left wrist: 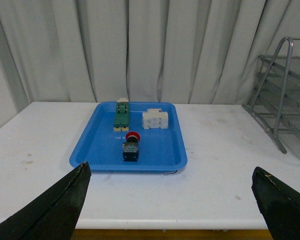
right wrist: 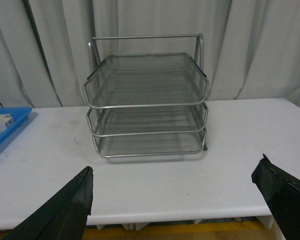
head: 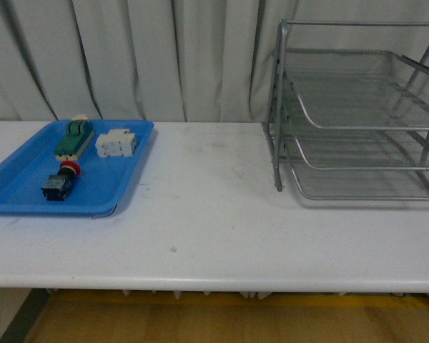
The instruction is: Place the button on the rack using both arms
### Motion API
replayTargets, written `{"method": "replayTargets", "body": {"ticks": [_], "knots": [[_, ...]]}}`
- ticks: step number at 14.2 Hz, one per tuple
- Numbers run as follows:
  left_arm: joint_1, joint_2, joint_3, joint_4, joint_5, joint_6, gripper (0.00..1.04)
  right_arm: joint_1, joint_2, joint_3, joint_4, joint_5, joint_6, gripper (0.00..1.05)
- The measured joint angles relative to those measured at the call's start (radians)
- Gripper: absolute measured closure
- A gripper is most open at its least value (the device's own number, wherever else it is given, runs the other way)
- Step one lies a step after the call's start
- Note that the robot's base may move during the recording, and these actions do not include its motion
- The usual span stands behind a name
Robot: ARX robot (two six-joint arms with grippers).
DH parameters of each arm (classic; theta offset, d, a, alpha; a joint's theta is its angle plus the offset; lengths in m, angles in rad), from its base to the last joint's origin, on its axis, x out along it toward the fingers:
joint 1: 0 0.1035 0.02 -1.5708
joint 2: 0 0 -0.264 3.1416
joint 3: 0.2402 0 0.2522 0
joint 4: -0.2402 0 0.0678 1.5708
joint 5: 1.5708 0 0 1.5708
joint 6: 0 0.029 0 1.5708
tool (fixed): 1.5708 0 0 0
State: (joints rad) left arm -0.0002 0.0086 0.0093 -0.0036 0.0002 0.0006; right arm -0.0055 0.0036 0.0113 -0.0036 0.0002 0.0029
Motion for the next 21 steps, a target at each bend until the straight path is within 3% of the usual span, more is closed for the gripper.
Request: {"method": "replayTargets", "body": {"ticks": [8, 9, 10, 12, 14, 16, 18, 21], "knots": [[0.0, 0.0, 0.0, 0.0, 0.0, 0.0, 0.07, 0.0, 0.0, 0.0, 0.0, 0.0, 0.0, 0.06], [0.0, 0.0, 0.0, 0.0, 0.0, 0.0, 0.07, -0.018, 0.032, 0.031, -0.103, -0.057, 0.05, 0.06], [0.0, 0.0, 0.0, 0.0, 0.002, 0.0, 0.07, -0.068, 0.24, 0.066, -0.032, -0.164, 0.184, 0.06], [0.0, 0.0, 0.0, 0.0, 0.0, 0.0, 0.07, -0.094, 0.656, 0.088, 0.36, -0.258, 0.51, 0.06], [0.0, 0.0, 0.0, 0.0, 0.0, 0.0, 0.07, -0.1, 1.103, 0.163, 0.775, -0.247, 0.776, 0.06], [0.0, 0.0, 0.0, 0.0, 0.0, 0.0, 0.07, -0.093, 1.468, 0.278, 1.071, -0.212, 0.944, 0.06], [0.0, 0.0, 0.0, 0.0, 0.0, 0.0, 0.07, -0.066, 1.746, 0.41, 1.125, -0.206, 1.065, 0.06], [0.0, 0.0, 0.0, 0.0, 0.0, 0.0, 0.07, -0.026, 2.044, 0.732, 0.992, -0.176, 1.189, 0.06]]}}
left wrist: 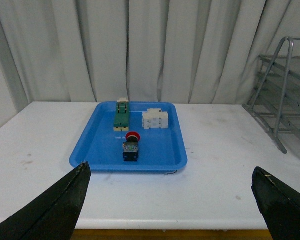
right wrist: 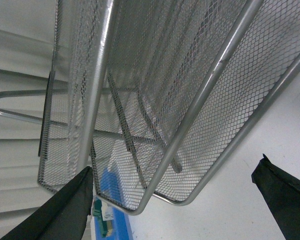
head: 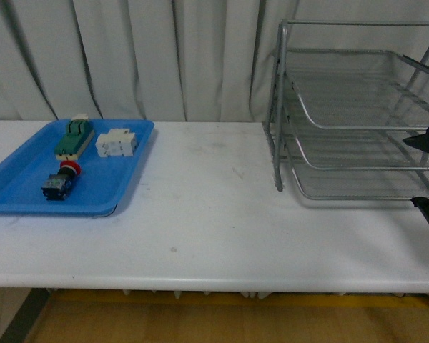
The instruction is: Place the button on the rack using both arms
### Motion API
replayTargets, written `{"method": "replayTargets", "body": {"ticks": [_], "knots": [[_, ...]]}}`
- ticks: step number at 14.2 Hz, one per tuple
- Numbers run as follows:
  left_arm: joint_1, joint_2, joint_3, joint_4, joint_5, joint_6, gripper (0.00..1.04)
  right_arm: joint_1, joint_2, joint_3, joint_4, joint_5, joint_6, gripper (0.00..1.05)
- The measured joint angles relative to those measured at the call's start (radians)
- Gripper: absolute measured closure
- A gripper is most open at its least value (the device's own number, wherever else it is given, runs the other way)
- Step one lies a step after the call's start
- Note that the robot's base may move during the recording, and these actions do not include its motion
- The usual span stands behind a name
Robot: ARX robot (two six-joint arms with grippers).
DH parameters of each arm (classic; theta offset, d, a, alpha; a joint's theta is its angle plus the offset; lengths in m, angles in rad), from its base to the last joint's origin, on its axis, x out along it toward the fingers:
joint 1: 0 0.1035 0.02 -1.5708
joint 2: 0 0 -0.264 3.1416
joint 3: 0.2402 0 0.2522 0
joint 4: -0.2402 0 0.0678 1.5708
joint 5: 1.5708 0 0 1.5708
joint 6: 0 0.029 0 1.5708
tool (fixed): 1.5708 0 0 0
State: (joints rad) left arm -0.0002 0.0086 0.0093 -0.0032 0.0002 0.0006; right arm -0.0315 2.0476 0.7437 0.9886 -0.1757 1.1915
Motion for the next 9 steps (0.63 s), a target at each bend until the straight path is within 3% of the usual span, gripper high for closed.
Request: {"method": "replayTargets", "body": {"ticks": [4, 6, 9], "knots": [[0.0, 0.0, 0.0, 0.0, 0.0, 0.0, 0.07, 0.023, 0.13, 0.19, -0.134, 0.029, 0.025, 0.06], [0.0, 0.0, 0.0, 0.0, 0.0, 0.0, 0.07, 0.032, 0.193, 0.252, -0.164, 0.065, 0.031, 0.26], [0.0, 0.0, 0.0, 0.0, 0.0, 0.0, 0.07, 0.039, 0.262, 0.315, -0.095, 0.078, 0.032, 0.6]]}}
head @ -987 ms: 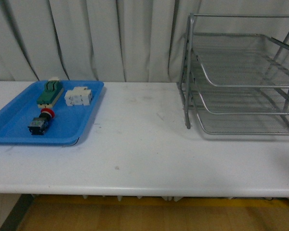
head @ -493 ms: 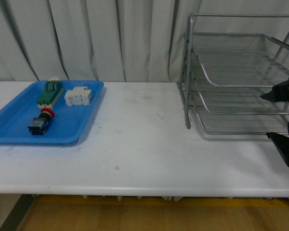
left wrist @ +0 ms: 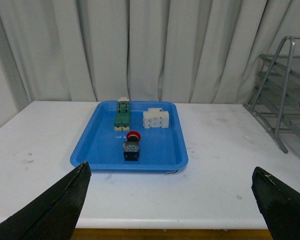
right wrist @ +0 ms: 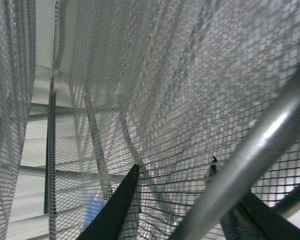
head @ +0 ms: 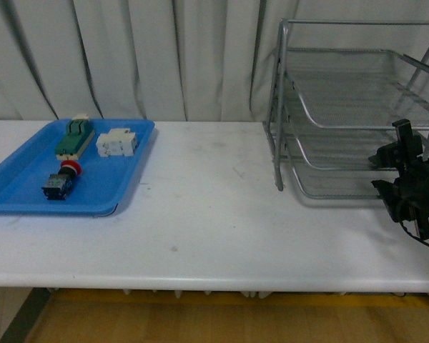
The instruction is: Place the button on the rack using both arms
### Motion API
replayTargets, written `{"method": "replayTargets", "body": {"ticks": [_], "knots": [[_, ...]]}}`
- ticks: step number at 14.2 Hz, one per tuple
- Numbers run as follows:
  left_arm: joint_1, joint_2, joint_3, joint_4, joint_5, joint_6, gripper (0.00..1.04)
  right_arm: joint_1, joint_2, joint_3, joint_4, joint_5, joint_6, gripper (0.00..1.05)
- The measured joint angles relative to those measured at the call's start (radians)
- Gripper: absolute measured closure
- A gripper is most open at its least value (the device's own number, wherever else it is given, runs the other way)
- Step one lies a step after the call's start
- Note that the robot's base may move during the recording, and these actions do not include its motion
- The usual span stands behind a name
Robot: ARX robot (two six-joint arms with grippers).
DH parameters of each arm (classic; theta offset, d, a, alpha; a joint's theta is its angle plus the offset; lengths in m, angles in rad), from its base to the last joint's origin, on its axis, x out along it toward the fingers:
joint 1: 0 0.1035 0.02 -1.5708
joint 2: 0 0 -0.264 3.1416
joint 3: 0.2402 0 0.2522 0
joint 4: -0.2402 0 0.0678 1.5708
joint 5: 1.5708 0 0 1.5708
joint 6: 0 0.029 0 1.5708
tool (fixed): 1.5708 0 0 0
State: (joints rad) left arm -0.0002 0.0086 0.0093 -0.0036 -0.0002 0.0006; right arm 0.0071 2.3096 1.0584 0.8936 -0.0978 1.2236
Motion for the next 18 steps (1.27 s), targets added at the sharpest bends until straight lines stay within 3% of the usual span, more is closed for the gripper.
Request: {"method": "replayTargets", "body": {"ticks": [3, 4, 8, 11, 15, 16, 17, 18], "knots": [[0.0, 0.0, 0.0, 0.0, 0.0, 0.0, 0.07, 0.007, -0.038, -0.126, 0.146, -0.014, 0.044, 0.94], [0.0, 0.0, 0.0, 0.0, 0.0, 0.0, 0.07, 0.006, -0.062, -0.19, 0.196, -0.027, 0.116, 0.99], [0.0, 0.0, 0.0, 0.0, 0.0, 0.0, 0.07, 0.006, -0.187, -0.505, 0.371, -0.04, 0.163, 1.01], [0.0, 0.0, 0.0, 0.0, 0.0, 0.0, 0.07, 0.006, -0.253, -0.64, 0.402, -0.04, 0.137, 1.01], [0.0, 0.0, 0.0, 0.0, 0.0, 0.0, 0.07, 0.003, -0.32, -0.703, 0.373, -0.021, -0.074, 0.62], [0.0, 0.0, 0.0, 0.0, 0.0, 0.0, 0.07, -0.015, -0.562, -0.829, 0.174, 0.068, -0.28, 0.18], [0.0, 0.0, 0.0, 0.0, 0.0, 0.0, 0.07, 0.126, -1.031, -1.015, 0.049, 0.266, -0.573, 0.12], [0.0, 0.0, 0.0, 0.0, -0.001, 0.0, 0.07, 0.093, -1.207, -1.052, 0.212, 0.196, -1.069, 0.49]]}}
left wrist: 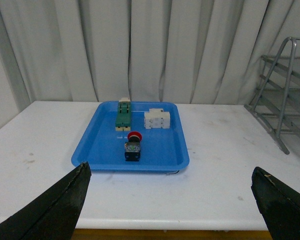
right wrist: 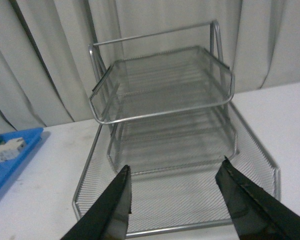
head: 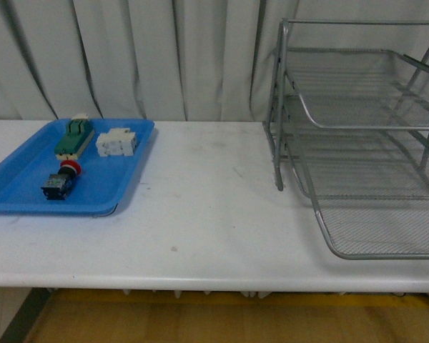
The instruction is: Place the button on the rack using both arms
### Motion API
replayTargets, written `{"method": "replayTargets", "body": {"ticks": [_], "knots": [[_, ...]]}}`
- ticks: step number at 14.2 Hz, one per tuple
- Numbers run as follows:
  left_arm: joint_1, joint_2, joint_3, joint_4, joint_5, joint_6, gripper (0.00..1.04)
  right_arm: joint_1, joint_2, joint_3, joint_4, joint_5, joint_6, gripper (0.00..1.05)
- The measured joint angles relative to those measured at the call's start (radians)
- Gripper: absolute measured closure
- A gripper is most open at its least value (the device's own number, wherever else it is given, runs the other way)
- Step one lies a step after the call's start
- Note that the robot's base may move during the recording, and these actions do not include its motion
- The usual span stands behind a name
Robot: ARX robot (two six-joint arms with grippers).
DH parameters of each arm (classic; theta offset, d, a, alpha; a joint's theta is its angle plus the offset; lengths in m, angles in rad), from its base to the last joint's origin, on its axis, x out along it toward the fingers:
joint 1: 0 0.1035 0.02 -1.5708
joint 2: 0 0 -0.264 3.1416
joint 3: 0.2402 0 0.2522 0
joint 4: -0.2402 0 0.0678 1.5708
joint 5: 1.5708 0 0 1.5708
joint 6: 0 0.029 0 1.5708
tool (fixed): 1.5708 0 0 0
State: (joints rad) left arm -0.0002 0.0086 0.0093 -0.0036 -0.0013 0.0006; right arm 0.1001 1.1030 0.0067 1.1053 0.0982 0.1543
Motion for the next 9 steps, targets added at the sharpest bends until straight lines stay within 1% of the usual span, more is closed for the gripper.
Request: {"method": "replayTargets", "body": {"ticks": [3, 5, 6, 9], "knots": [[0.0, 0.0, 0.0, 0.0, 0.002, 0.0, 0.07, -0.019, -0.081, 0.0, -0.068, -0.018, -0.064, 0.6], [0.0, 0.0, 0.0, 0.0, 0.001, 0.0, 0.07, -0.05, -0.118, -0.001, -0.111, -0.06, -0.086, 0.65], [0.0, 0.0, 0.0, 0.0, 0.002, 0.0, 0.07, -0.079, -0.152, -0.001, -0.146, -0.08, -0.103, 0.71], [0.0, 0.0, 0.0, 0.0, 0.001, 0.0, 0.07, -0.105, -0.219, -0.001, -0.209, -0.083, -0.12, 0.82]]}}
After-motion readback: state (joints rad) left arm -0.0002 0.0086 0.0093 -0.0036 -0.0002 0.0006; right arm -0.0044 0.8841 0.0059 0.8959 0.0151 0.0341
